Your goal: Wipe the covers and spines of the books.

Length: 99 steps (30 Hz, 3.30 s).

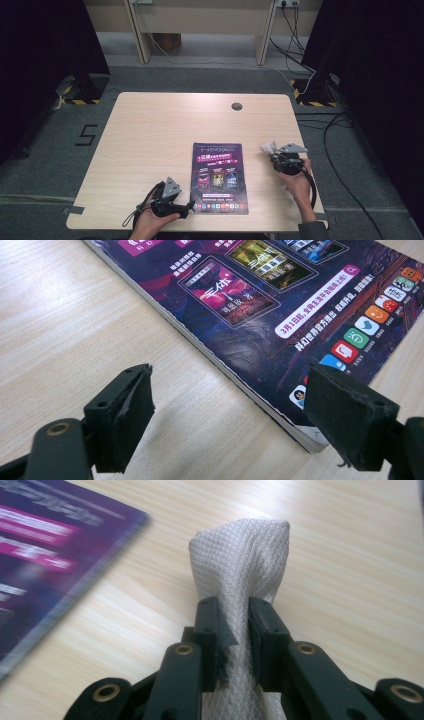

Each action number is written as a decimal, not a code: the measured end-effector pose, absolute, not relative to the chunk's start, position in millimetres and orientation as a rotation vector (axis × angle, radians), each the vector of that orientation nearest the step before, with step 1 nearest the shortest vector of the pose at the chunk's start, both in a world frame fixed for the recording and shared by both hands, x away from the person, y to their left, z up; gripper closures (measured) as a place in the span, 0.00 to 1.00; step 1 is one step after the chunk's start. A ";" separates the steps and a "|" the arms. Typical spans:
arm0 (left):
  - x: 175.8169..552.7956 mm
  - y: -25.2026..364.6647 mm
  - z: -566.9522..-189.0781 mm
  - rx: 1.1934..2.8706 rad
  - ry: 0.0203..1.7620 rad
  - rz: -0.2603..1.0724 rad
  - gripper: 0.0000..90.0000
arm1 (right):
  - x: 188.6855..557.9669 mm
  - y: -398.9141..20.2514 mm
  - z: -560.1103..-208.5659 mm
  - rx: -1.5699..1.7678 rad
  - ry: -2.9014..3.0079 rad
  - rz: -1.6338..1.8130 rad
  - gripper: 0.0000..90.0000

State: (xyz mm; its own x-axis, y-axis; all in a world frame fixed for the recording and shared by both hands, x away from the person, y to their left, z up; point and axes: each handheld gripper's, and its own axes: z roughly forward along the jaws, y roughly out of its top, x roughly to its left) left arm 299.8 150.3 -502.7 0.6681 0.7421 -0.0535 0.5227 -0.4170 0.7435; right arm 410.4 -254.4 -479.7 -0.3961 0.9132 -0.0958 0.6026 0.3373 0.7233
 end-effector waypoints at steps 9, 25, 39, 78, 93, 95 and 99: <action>301.7 149.2 -502.9 2.119 0.966 0.362 0.22 | 412.2 -276.8 -490.0 1.417 2.099 0.799 0.84; 311.0 144.0 -504.1 2.084 0.978 0.309 0.21 | 409.0 -250.7 -471.9 1.407 2.107 1.022 0.51; 335.5 130.6 -511.4 2.087 0.997 0.241 0.21 | 413.4 -188.3 -489.8 1.389 2.272 1.216 0.31; 332.8 123.4 -516.3 2.102 0.960 0.302 0.27 | 391.8 -163.3 -493.2 1.604 2.278 1.441 0.75; 335.1 135.9 -510.4 2.135 0.967 0.317 0.31 | 395.7 -150.9 -477.3 1.324 2.386 1.251 0.83; 338.1 145.8 -508.0 2.123 0.989 0.314 0.31 | 397.0 -147.6 -472.4 1.285 2.406 1.208 0.83; 345.6 172.7 -501.6 2.106 1.022 0.306 0.31 | 405.2 -142.7 -454.9 1.228 2.447 1.109 0.87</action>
